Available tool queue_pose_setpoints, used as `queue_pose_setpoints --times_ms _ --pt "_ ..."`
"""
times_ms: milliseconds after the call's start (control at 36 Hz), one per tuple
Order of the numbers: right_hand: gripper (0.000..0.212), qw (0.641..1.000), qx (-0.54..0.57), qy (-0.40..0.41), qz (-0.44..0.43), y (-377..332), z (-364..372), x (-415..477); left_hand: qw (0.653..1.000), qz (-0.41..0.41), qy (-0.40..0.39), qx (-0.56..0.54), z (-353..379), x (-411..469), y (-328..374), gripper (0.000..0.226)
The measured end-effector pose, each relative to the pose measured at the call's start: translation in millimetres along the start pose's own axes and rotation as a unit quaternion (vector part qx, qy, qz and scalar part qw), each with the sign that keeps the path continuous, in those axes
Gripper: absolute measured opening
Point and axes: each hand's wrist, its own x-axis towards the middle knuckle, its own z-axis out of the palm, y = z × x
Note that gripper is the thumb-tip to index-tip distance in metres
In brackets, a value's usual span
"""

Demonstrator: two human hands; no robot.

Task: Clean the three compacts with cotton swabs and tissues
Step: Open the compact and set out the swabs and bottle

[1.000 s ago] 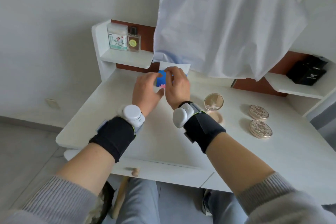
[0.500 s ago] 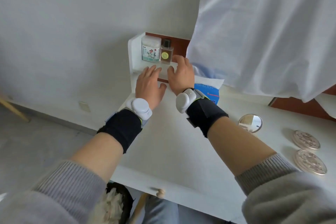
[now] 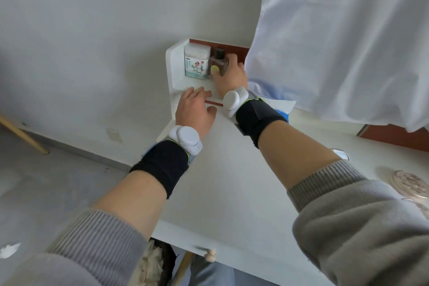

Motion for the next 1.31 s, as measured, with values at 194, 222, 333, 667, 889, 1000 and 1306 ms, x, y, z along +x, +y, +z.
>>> queue_pose_setpoints --times_ms 194,222,333,667,889,1000,1306 --pt "0.038 1.0 0.025 0.016 0.009 0.2 -21.7 -11.8 0.999 -0.01 -0.029 -0.01 -7.3 0.8 -0.2 0.042" --pt "0.039 0.999 0.027 0.014 0.012 2.1 -28.9 -16.6 0.999 -0.01 -0.037 -0.011 -9.3 -0.2 2.0 0.043" --pt "0.042 0.999 0.036 -0.002 0.009 15.8 -54.5 -37.9 0.997 -0.029 -0.069 -0.011 -14.5 -1.0 7.0 0.048" --pt "0.041 0.998 0.023 -0.065 0.011 57.5 -138.6 -103.1 0.993 0.032 -0.11 -0.006 -9.6 -31.3 63.8 0.053" --pt "0.038 0.969 -0.099 -0.218 0.068 74.2 -164.4 -136.7 0.967 0.047 -0.24 -0.075 2.4 -63.8 100.3 0.045" --pt "0.037 0.95 -0.155 -0.261 0.078 80.4 -165.5 -152.3 0.934 0.059 -0.343 -0.08 12.9 -78.4 104.1 0.034" --pt "0.062 0.935 -0.202 -0.281 0.075 84.6 -179.2 -150.5 0.932 0.069 -0.347 -0.083 35.3 -86.4 105.4 0.024"
